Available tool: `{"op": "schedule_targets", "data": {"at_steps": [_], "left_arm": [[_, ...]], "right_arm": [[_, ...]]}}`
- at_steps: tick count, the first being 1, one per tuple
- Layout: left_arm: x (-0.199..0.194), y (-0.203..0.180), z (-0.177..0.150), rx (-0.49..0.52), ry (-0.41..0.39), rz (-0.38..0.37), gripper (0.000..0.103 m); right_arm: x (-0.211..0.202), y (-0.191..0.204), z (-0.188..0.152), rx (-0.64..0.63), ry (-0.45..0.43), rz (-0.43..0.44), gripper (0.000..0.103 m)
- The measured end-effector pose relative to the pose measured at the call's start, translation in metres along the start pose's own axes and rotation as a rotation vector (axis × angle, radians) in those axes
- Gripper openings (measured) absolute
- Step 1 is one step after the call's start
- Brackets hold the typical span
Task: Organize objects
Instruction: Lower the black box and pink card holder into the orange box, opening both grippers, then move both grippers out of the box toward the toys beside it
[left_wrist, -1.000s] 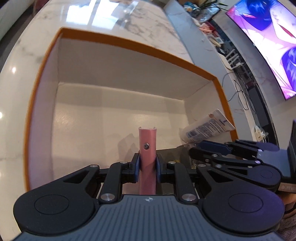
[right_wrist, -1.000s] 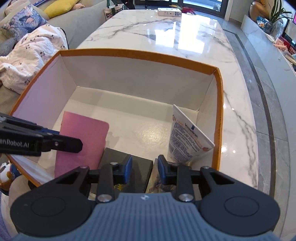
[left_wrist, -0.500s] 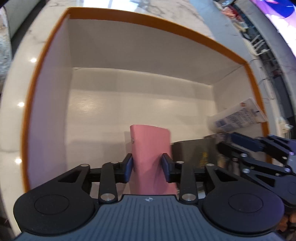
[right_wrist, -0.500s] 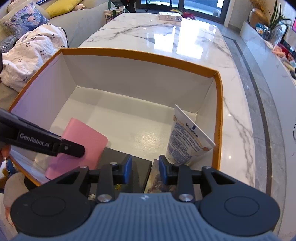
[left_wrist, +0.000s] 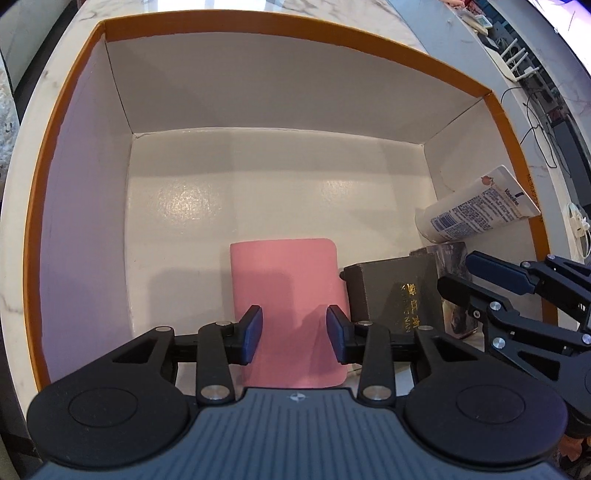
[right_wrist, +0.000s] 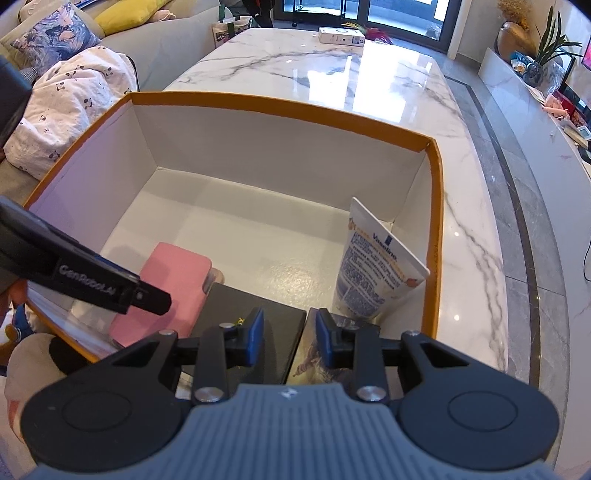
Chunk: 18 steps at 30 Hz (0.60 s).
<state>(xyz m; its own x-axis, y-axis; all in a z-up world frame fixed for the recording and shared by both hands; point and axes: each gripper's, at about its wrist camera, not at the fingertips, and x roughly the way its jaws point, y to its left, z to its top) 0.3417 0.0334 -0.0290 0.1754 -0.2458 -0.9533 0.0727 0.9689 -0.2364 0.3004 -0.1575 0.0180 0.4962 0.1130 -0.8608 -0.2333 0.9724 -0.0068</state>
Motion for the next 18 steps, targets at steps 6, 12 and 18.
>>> {"op": "schedule_targets", "data": {"at_steps": [6,12,18], "left_arm": [[-0.004,0.004,0.001,-0.015,-0.008,0.07,0.049],[0.006,-0.002,0.006,-0.015,0.057,0.054,0.054],[-0.001,-0.002,0.003,-0.055,0.037,-0.023,0.055]], "right_arm": [[-0.008,0.0,-0.003,0.013,-0.025,0.013,0.035],[-0.011,-0.002,-0.006,0.035,-0.038,0.034,0.037],[-0.013,0.0,-0.009,0.047,-0.037,0.04,0.037]]}}
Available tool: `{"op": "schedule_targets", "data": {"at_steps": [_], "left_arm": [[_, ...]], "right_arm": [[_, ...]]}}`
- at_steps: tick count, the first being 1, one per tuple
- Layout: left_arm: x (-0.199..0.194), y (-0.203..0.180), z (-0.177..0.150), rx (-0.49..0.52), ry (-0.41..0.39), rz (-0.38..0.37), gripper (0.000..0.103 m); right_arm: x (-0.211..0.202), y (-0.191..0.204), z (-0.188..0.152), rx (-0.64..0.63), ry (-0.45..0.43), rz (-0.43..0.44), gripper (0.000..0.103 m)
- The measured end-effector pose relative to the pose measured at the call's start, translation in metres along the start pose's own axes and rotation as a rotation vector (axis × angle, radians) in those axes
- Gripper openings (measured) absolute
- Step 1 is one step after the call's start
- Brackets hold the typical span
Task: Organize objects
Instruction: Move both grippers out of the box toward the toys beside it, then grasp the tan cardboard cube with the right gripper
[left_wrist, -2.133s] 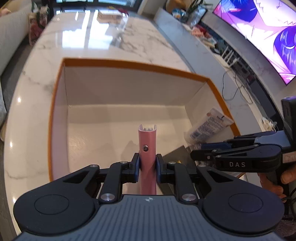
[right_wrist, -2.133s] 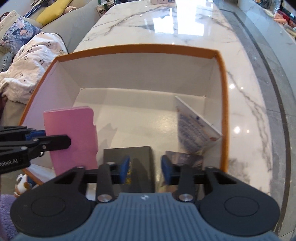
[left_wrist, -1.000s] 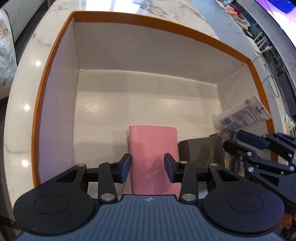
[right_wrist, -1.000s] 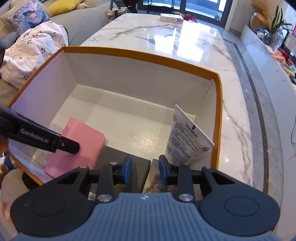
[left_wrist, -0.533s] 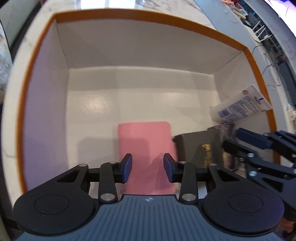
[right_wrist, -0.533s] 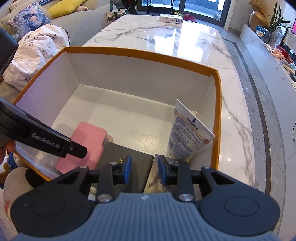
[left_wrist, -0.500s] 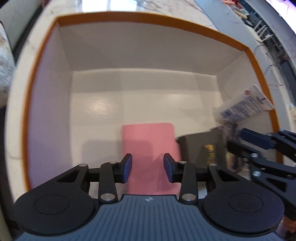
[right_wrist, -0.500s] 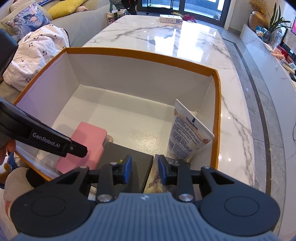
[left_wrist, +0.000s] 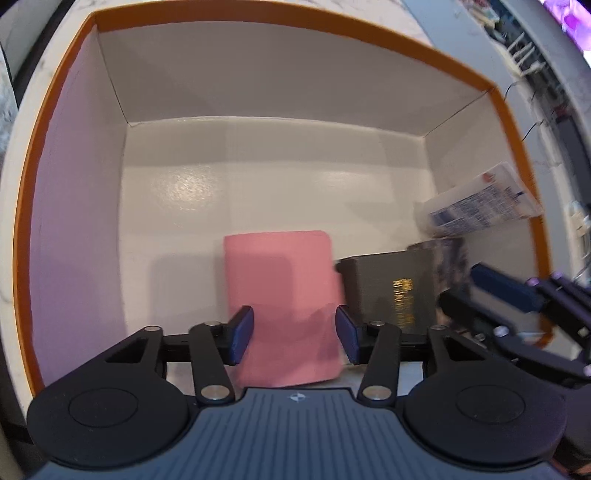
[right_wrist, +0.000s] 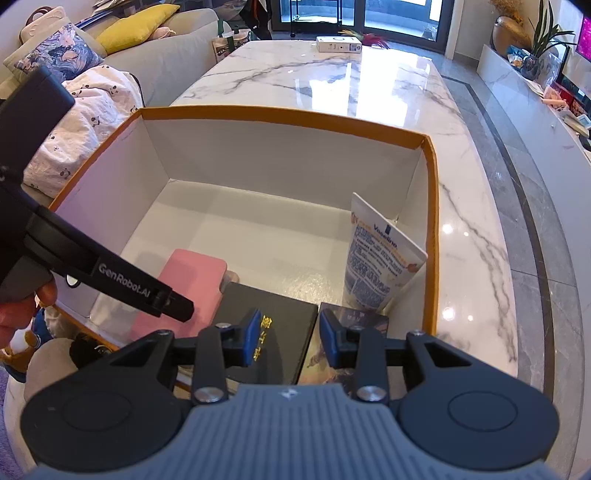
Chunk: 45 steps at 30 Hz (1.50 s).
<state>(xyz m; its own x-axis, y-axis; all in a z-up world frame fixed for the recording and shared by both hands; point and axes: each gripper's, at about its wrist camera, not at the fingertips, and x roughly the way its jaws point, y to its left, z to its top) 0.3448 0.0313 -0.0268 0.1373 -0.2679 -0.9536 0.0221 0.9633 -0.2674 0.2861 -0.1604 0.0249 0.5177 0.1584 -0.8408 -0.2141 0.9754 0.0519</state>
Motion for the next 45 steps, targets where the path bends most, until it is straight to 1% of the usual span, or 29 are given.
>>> {"op": "schedule_targets", "data": {"at_steps": [1,4,8,10,13,17,18,19,21,22,24,26,27,28,30,32,34,36,38,40,42,44,45], "left_arm": [[-0.006,0.001,-0.003,-0.006,-0.028,-0.015,0.055],[-0.031,-0.004,-0.014,0.016,-0.127,-0.007,0.055],[-0.076,-0.015,-0.044,0.096,-0.262,-0.074,0.055],[-0.095,-0.021,-0.063,0.141,-0.322,-0.082,0.055],[-0.118,-0.023,-0.089,0.158,-0.379,-0.049,0.055],[-0.129,-0.015,-0.122,0.089,-0.429,0.036,0.055],[-0.131,-0.011,-0.128,0.075,-0.44,0.056,0.055],[-0.131,-0.009,-0.135,0.065,-0.445,0.073,0.056],[-0.128,-0.003,-0.148,0.048,-0.447,0.077,0.059],[-0.127,0.003,-0.156,0.041,-0.444,0.085,0.059],[-0.125,0.006,-0.17,0.034,-0.448,0.13,0.059],[-0.119,0.006,-0.182,0.037,-0.447,0.153,0.059],[-0.117,0.007,-0.188,0.042,-0.449,0.158,0.059],[-0.116,0.007,-0.194,0.044,-0.448,0.16,0.059],[-0.109,0.008,-0.201,0.035,-0.438,0.166,0.059],[-0.103,0.013,-0.208,0.019,-0.422,0.158,0.059],[-0.098,0.016,-0.215,0.0,-0.411,0.148,0.06],[-0.094,0.015,-0.221,0.005,-0.425,0.186,0.06],[-0.093,0.01,-0.223,0.044,-0.442,0.224,0.06],[-0.091,0.007,-0.224,0.063,-0.432,0.218,0.06],[-0.09,0.007,-0.225,0.05,-0.431,0.2,0.06],[-0.089,0.012,-0.227,0.025,-0.43,0.187,0.06],[-0.089,0.015,-0.227,0.012,-0.425,0.178,0.06]], "right_arm": [[-0.001,0.0,-0.001,0.001,-0.003,0.0,0.037],[-0.011,0.003,-0.004,0.001,-0.026,0.006,0.038],[-0.035,0.008,-0.013,0.011,-0.09,0.022,0.04],[-0.048,0.012,-0.019,0.024,-0.123,0.036,0.041],[-0.066,0.017,-0.029,0.054,-0.157,0.053,0.041],[-0.089,0.027,-0.045,0.072,-0.186,0.066,0.042],[-0.093,0.03,-0.049,0.068,-0.188,0.067,0.045],[-0.098,0.034,-0.054,0.064,-0.189,0.065,0.051],[-0.103,0.041,-0.064,0.063,-0.183,0.067,0.06],[-0.104,0.043,-0.069,0.068,-0.175,0.074,0.061],[-0.1,0.046,-0.076,0.089,-0.139,0.088,0.061],[-0.094,0.047,-0.085,0.122,-0.091,0.107,0.062],[-0.091,0.049,-0.09,0.133,-0.069,0.117,0.063],[-0.088,0.051,-0.095,0.143,-0.048,0.122,0.066],[-0.08,0.054,-0.104,0.162,-0.009,0.13,0.067],[-0.072,0.057,-0.113,0.182,0.037,0.147,0.068],[-0.066,0.057,-0.121,0.205,0.07,0.152,0.071],[-0.062,0.058,-0.128,0.218,0.088,0.138,0.072],[-0.059,0.059,-0.134,0.226,0.093,0.129,0.072],[-0.06,0.062,-0.136,0.205,0.079,0.124,0.07],[-0.064,0.069,-0.135,0.14,0.034,0.116,0.066],[-0.068,0.078,-0.132,0.059,-0.017,0.107,0.066],[-0.069,0.081,-0.131,0.021,-0.034,0.12,0.066]]}}
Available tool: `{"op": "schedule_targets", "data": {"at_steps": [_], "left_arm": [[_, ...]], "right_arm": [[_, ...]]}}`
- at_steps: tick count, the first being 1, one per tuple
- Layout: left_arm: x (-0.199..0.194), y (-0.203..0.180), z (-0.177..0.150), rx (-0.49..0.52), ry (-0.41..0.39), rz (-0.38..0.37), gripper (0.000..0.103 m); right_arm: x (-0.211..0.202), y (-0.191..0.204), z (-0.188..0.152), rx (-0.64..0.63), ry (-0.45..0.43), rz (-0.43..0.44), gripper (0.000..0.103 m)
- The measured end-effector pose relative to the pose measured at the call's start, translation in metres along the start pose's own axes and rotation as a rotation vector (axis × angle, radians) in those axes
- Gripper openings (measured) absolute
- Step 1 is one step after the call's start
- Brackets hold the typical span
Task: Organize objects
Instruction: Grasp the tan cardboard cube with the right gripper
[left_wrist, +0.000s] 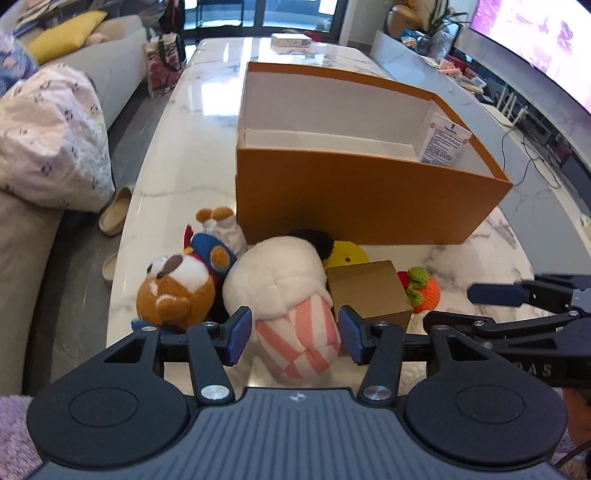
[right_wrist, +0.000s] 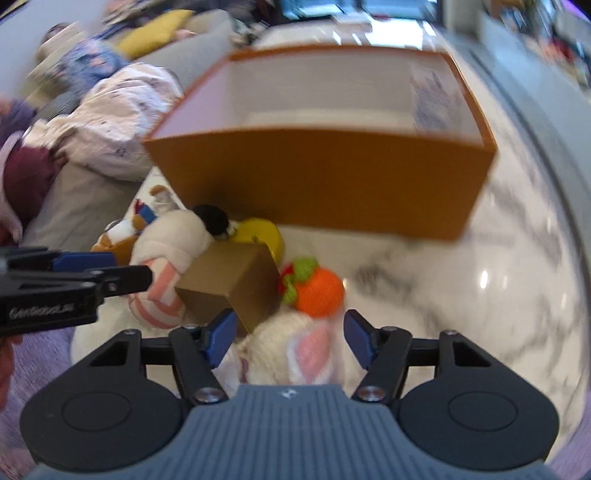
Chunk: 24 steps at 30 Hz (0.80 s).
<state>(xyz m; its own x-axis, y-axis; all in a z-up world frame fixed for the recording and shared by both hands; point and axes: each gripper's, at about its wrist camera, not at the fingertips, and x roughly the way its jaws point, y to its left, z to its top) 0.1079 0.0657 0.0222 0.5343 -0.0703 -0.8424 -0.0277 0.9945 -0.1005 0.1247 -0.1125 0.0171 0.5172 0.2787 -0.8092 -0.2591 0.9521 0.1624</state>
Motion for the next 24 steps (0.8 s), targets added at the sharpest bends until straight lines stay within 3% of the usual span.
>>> {"op": "schedule_targets", "data": {"at_steps": [7,13,24], "left_arm": [[-0.003,0.01,0.002,-0.029,0.0,-0.016,0.06],[-0.003,0.009,0.008,-0.017,-0.005,-0.016,0.06],[0.012,0.008,0.01,-0.002,0.05,-0.014,0.06]], "right_arm": [[0.025,0.025,0.021,-0.344,0.036,0.081,0.075],[0.05,0.035,0.035,-0.556,0.095,0.136,0.083],[0.083,0.033,0.045,-0.594,0.207,0.211,0.086]]}}
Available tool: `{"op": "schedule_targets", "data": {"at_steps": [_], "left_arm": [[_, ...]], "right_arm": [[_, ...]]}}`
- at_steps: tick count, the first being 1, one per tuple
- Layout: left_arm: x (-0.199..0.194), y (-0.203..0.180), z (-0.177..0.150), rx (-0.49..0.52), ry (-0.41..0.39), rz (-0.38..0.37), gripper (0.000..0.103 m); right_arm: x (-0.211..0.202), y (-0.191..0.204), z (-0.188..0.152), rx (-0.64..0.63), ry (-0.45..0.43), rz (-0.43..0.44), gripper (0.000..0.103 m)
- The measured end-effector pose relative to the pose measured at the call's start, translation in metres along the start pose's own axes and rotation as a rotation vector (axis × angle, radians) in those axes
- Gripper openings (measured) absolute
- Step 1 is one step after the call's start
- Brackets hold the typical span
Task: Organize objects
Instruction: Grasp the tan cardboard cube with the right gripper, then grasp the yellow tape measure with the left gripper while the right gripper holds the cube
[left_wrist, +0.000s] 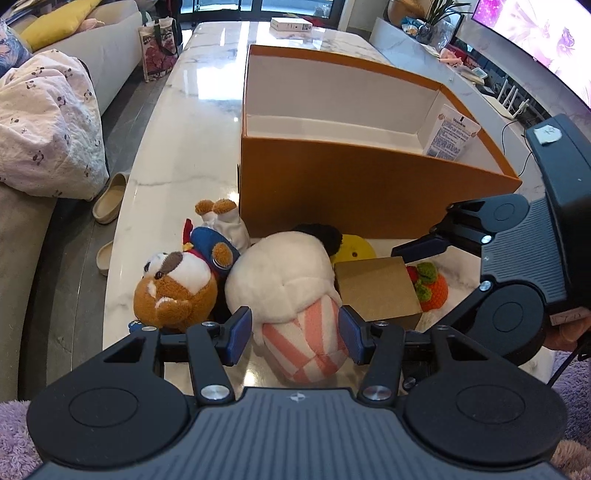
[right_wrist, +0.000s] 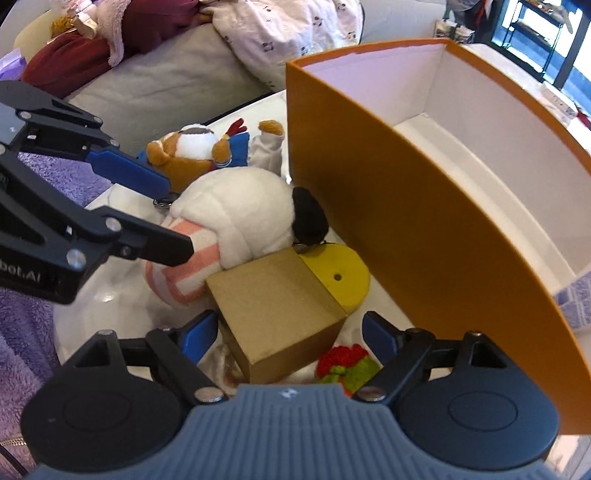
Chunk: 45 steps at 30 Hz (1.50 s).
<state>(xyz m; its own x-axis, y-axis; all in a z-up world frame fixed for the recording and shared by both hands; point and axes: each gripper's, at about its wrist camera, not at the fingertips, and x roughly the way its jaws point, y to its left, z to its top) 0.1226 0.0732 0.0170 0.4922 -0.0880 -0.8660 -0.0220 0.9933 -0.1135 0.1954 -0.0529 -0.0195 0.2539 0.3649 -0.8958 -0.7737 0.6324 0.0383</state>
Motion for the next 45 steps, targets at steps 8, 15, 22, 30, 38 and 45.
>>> {"op": "schedule_targets", "data": {"at_steps": [8,15,22,30,38,45], "left_arm": [[-0.006,0.001,0.0,-0.002,-0.018,0.01,0.06],[-0.019,-0.01,0.006,0.075,-0.085,-0.015,0.06],[-0.016,-0.044,0.014,0.295,-0.129,-0.022,0.06],[0.017,-0.084,0.008,0.531,-0.121,-0.017,0.06],[0.061,-0.118,-0.001,0.74,-0.103,0.123,0.061],[0.091,-0.128,0.007,0.776,-0.046,0.186,0.061]], "right_arm": [[-0.003,0.006,-0.003,0.013,0.0,-0.009,0.073],[-0.052,0.007,-0.009,0.068,-0.114,-0.074,0.072],[-0.091,-0.017,-0.032,0.24,-0.19,-0.243,0.072],[-0.09,-0.056,-0.083,0.528,-0.169,-0.293,0.072],[-0.087,-0.069,-0.117,0.625,-0.169,-0.296,0.072],[-0.086,-0.07,-0.118,0.623,-0.193,-0.267,0.072]]}}
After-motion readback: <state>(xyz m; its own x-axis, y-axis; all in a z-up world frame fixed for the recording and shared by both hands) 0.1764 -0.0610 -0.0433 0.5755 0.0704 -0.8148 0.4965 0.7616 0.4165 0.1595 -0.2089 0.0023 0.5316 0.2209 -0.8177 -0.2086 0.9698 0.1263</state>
